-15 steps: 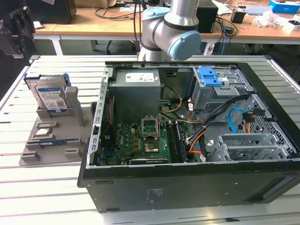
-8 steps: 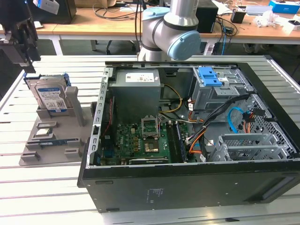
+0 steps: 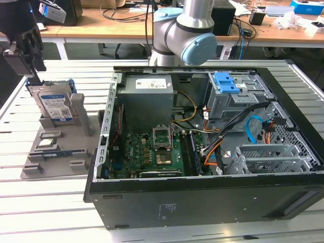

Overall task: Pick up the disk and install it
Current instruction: 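Pick up the disk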

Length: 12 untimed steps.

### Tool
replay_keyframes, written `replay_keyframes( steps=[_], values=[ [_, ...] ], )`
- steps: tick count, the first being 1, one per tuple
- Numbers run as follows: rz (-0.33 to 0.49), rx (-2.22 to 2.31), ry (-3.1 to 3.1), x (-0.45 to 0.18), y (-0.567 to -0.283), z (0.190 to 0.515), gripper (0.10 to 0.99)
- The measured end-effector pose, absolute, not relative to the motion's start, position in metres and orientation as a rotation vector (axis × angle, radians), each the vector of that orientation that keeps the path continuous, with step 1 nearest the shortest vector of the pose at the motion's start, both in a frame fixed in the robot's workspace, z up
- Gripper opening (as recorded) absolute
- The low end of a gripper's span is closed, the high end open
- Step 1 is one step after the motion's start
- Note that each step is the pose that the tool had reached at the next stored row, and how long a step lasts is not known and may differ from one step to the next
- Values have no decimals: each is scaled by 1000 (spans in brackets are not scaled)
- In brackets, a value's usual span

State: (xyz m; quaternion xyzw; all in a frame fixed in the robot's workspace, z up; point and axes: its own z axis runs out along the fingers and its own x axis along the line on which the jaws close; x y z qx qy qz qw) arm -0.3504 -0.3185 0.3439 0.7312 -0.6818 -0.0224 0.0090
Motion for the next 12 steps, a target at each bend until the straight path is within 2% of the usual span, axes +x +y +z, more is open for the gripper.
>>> replay_keyframes(
  steps=[12],
  values=[
    [-70,2284,-2130,-350,-318,331,600]
  ],
)
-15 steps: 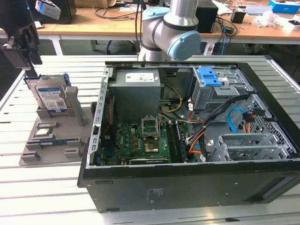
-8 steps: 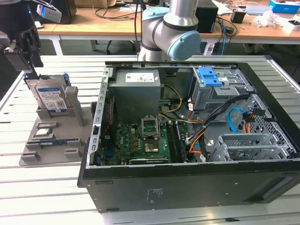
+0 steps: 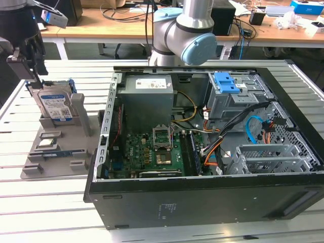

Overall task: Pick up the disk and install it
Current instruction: 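Pick up the disk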

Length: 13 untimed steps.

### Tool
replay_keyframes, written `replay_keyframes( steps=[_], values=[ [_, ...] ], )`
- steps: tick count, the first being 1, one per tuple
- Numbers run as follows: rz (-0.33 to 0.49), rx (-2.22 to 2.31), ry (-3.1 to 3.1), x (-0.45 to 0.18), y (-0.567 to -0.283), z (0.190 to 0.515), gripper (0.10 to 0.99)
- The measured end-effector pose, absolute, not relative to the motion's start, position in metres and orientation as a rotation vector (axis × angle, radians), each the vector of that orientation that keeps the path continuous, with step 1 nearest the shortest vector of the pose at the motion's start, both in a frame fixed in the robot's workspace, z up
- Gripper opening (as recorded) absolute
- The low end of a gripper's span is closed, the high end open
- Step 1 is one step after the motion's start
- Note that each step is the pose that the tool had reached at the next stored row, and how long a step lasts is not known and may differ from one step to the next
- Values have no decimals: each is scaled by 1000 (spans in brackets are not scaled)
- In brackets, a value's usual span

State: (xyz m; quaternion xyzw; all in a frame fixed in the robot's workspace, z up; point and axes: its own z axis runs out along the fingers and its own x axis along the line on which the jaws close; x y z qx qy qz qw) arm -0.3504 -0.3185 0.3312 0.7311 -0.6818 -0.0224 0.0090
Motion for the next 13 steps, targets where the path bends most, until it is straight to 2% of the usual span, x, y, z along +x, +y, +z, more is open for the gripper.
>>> replay_keyframes(
  steps=[13],
  values=[
    [-70,2284,-2130,-350,-318,320,600]
  ],
)
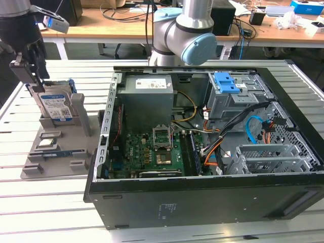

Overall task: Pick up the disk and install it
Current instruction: 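Pick up the disk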

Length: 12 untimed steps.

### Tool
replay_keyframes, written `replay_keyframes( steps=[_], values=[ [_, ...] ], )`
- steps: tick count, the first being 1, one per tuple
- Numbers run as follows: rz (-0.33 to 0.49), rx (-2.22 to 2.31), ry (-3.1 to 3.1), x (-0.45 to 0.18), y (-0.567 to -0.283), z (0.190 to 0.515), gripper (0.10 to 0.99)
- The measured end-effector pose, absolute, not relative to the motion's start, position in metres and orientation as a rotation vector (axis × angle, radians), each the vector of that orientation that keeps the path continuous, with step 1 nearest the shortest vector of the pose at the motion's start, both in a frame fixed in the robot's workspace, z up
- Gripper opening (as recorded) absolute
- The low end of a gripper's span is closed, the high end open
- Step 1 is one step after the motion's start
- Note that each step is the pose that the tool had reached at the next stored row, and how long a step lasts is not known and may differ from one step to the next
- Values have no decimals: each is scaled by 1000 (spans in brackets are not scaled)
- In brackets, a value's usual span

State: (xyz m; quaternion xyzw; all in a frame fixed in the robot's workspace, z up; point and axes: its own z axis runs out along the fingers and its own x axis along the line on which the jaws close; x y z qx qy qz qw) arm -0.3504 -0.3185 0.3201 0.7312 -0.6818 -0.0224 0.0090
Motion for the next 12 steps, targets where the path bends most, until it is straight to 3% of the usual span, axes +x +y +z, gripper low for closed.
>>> replay_keyframes(
  steps=[12],
  values=[
    [-70,2285,-2129,-351,-318,303,600]
  ],
)
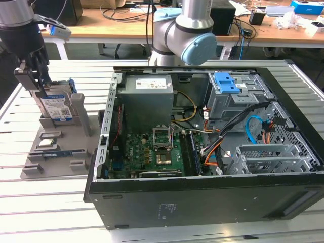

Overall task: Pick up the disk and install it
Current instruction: 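Pick up the disk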

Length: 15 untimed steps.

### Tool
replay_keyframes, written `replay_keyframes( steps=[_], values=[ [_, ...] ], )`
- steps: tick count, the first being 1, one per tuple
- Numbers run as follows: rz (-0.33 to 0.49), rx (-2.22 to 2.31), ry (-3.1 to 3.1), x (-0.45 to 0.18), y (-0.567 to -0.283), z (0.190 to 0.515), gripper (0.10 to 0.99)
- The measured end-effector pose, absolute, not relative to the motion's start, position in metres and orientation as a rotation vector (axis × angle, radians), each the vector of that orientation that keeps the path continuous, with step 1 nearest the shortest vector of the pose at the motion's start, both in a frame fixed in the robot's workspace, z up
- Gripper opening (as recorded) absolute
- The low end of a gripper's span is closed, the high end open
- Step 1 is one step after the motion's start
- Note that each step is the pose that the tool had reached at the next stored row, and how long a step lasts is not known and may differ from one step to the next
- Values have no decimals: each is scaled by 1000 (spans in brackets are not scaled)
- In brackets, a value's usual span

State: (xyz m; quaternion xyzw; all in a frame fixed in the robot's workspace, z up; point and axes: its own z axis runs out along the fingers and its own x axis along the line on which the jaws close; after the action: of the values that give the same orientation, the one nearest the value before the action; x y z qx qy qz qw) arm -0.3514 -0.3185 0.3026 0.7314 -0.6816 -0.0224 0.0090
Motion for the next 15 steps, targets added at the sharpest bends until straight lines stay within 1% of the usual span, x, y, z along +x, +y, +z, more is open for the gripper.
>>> replay_keyframes(
  steps=[9,15],
  values=[
    [-70,2285,-2128,-351,-318,288,600],
    [-70,2285,-2128,-351,-316,287,600]
  ],
)
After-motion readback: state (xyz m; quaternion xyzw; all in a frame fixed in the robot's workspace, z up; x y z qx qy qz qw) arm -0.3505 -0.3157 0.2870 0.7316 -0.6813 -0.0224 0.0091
